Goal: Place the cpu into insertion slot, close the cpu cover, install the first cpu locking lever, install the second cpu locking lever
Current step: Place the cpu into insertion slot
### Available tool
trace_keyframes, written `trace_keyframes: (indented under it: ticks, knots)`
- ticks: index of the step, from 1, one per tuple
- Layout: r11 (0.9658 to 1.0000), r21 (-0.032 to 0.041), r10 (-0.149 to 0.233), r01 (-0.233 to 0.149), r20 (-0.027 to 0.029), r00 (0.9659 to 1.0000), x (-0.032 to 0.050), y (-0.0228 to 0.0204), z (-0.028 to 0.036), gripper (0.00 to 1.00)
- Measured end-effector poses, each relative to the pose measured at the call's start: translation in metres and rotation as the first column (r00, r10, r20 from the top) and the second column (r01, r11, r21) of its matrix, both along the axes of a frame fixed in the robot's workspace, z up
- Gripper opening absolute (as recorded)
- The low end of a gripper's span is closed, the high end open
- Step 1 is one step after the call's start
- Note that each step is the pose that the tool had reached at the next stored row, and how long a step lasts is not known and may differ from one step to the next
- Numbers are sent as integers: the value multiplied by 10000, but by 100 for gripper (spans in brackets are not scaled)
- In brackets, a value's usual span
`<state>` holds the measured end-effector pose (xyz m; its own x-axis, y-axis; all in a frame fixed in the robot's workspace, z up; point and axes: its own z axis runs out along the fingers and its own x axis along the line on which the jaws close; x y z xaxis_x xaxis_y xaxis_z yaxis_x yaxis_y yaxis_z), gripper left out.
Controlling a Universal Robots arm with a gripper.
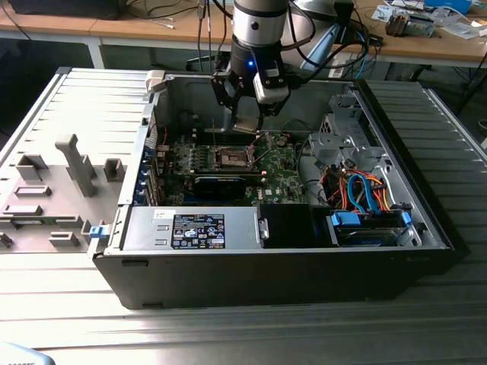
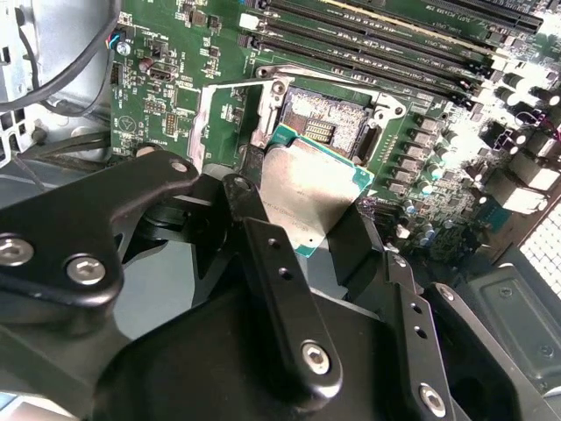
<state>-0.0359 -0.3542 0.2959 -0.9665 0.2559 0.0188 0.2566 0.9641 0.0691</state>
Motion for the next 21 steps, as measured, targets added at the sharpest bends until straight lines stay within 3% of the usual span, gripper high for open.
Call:
trace_keyframes:
  ticks: [21]
  knots:
    - [9985, 13, -540, 540, -1, 9985, 0, 0, -16, 54]
